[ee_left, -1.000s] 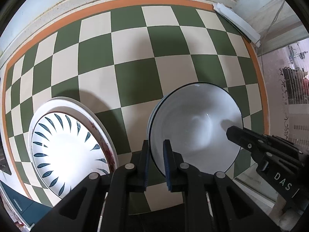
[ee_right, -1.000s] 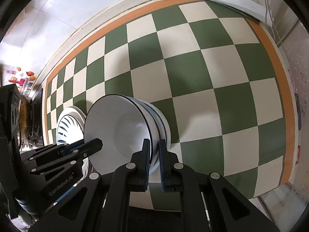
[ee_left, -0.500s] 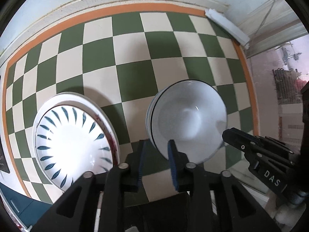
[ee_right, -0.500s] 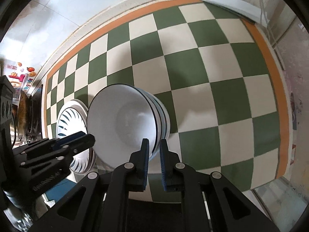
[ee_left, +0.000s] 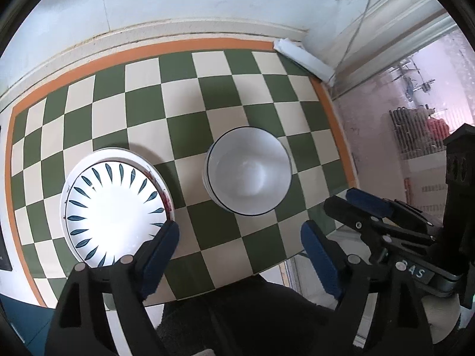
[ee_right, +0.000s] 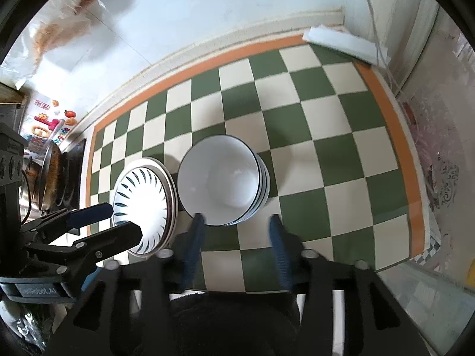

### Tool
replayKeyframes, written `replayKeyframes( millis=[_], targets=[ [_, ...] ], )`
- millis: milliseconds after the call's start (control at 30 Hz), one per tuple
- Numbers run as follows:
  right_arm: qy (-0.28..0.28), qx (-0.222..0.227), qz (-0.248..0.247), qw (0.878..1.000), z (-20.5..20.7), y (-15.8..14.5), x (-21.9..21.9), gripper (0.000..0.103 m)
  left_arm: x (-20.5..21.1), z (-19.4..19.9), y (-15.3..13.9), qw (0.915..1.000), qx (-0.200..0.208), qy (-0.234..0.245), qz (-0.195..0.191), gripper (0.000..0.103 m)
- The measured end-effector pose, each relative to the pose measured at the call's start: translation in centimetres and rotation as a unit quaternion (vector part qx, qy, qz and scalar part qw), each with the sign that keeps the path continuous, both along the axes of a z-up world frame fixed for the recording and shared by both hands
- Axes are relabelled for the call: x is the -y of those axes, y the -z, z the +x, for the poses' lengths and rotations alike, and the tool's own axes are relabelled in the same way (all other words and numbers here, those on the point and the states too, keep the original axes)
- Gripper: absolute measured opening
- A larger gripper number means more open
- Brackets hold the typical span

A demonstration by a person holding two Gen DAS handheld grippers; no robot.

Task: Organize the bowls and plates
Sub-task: 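Grip all three bowl rims with the right gripper and lift, then carry the bowl stack over the plate stack and lower it on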

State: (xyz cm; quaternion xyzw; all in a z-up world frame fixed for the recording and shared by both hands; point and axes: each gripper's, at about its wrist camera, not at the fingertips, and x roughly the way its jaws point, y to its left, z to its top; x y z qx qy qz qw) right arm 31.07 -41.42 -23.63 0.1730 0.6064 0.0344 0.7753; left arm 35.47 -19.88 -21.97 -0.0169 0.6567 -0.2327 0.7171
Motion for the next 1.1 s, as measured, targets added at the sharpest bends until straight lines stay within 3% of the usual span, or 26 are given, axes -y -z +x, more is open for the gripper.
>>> replayKeyframes(
  millis=[133,267,700,900,1100],
  targets=[
    [0.006,0.016,-0.016,1.000,-0.9,-1.7,0.2,0.079,0.0,-0.2,-0.6,0.9998,-0.006,0.007,-0.018,0.088],
    [0.015,0.023,-0.025,0.999,-1.4,-2.3,0.7,0.083,0.2,-0.4,-1.1,0.9993,-0.007,0.017,-0.032,0.096],
    [0.035,0.018,-0.015,0.999,-1.1,-1.3,2.3,0.088,1.4,1.4,-0.2,0.9986,-0.018,0.018,-0.046,0.096],
    [0.038,0.004,0.054,0.998,0.8,2.9,3.0,0.088,1.5,4.8,3.6,0.9984,-0.032,-0.012,-0.044,0.096],
    [0.066,-0.031,0.119,0.990,3.2,9.8,3.9,0.088,0.9,8.5,9.6,0.9914,-0.101,-0.063,-0.054,0.095]
  ],
)
